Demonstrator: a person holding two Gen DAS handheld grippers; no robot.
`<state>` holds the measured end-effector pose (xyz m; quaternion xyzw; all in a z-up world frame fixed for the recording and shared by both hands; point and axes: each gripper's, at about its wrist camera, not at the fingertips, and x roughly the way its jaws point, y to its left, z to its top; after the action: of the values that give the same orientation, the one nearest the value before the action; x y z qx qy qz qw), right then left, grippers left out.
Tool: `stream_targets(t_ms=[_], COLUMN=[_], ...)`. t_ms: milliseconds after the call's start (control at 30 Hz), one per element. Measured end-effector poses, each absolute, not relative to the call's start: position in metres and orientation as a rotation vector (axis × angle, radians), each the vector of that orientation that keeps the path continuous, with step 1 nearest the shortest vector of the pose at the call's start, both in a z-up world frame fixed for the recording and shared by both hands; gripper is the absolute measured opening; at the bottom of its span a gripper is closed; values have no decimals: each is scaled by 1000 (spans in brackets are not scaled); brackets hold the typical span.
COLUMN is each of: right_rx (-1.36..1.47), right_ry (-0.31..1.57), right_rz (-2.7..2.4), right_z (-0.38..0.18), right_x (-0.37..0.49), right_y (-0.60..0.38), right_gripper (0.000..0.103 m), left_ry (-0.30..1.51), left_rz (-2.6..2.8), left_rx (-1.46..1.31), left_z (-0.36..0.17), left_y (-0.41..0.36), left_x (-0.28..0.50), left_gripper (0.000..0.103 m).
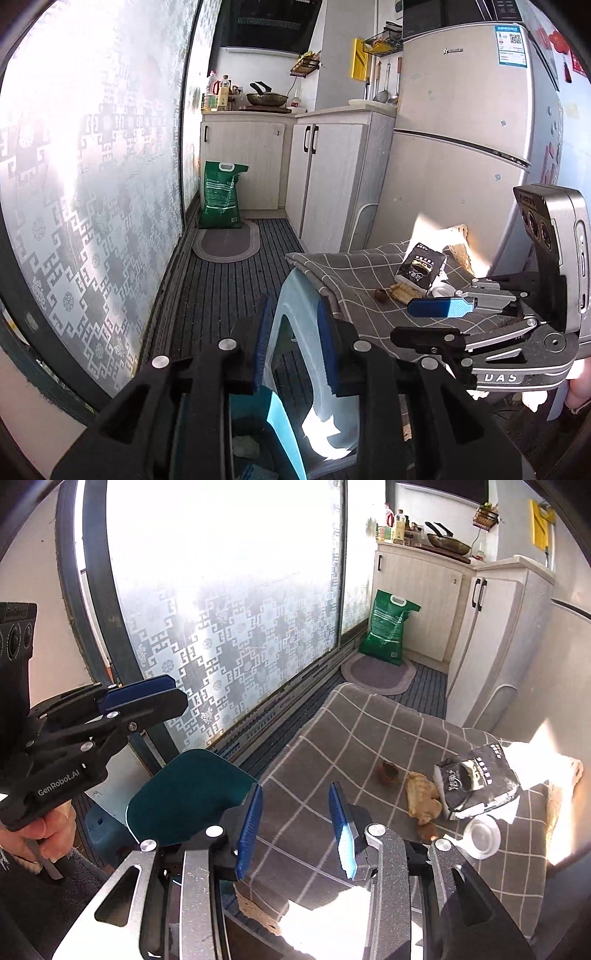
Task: Collect trash
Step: 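Move both open tools back over the table, then reach the right tool to the clear round lid while the left tool reaches a brown scrap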
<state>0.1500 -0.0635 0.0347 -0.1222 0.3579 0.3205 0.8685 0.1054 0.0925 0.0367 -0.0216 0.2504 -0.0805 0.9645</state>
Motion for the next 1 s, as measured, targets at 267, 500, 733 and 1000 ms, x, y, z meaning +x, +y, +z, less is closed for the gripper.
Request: stream_targets(t_ms=[267,500,733,1000], right_rx=[-196,-177,-154,-165], right_ry=[766,789,818,807], right_rz=[610,609,612,580], right_z=[24,20,10,6], right_x=[166,177,186,190], right_y=[-128,-165,-190,-205], right_gripper=[37,37,37,37], left_ry=[579,616,679,714], left_rz=[-239,-356,-376,-321], left_rx=[174,295,324,328], left_z=[14,-6,-18,-27], left_y=[26,-18,-38,-45], left_x=[146,170,196,216], left_gripper=[28,30,30,30])
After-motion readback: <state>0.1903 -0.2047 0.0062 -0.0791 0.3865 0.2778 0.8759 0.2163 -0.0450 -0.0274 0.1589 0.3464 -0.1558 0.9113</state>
